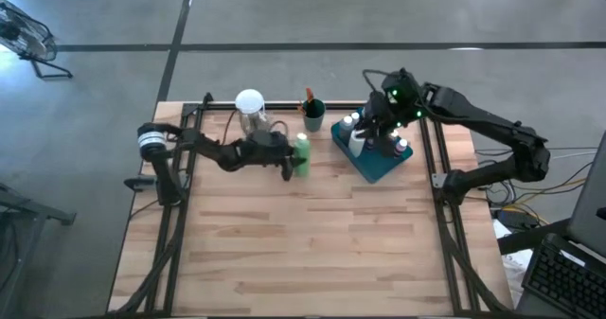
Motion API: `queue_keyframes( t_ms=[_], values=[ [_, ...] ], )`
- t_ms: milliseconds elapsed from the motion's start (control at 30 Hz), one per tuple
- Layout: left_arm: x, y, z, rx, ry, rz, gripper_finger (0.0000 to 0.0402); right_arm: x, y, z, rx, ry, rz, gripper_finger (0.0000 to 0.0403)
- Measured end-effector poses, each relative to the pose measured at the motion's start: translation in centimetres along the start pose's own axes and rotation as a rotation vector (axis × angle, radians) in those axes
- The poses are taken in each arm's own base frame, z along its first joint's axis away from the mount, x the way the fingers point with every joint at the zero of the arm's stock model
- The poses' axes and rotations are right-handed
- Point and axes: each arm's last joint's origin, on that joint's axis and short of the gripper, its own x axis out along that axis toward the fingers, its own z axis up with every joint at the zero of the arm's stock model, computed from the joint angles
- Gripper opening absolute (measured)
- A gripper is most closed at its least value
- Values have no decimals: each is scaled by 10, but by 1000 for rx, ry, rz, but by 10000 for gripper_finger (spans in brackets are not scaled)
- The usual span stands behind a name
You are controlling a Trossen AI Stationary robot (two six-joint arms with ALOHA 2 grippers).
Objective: Pick & Place Paint Supplies
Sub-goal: Put the green paint bottle into the blue bin
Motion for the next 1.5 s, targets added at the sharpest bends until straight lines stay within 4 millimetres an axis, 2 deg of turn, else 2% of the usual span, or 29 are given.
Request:
queue_keyframes(
  t_ms=[200,367,500,833,1133,1367,1500],
  values=[
    [18,-43,30,158,231,-53,175,8,22,3,36,25,46,97],
    [26,-81,59,298,247,-97,175,12,38,5,41,36,89,119],
    [28,-98,71,360,244,-126,175,15,48,6,36,49,116,145],
    [30,-111,103,382,183,-136,175,18,59,7,-4,51,91,214],
    [32,-125,121,442,159,-165,175,31,55,10,-13,75,57,233],
    [35,-123,117,454,205,-142,175,47,52,20,-37,146,65,242],
    [34,-121,114,453,232,-121,175,52,51,28,-39,164,70,235]
  ],
)
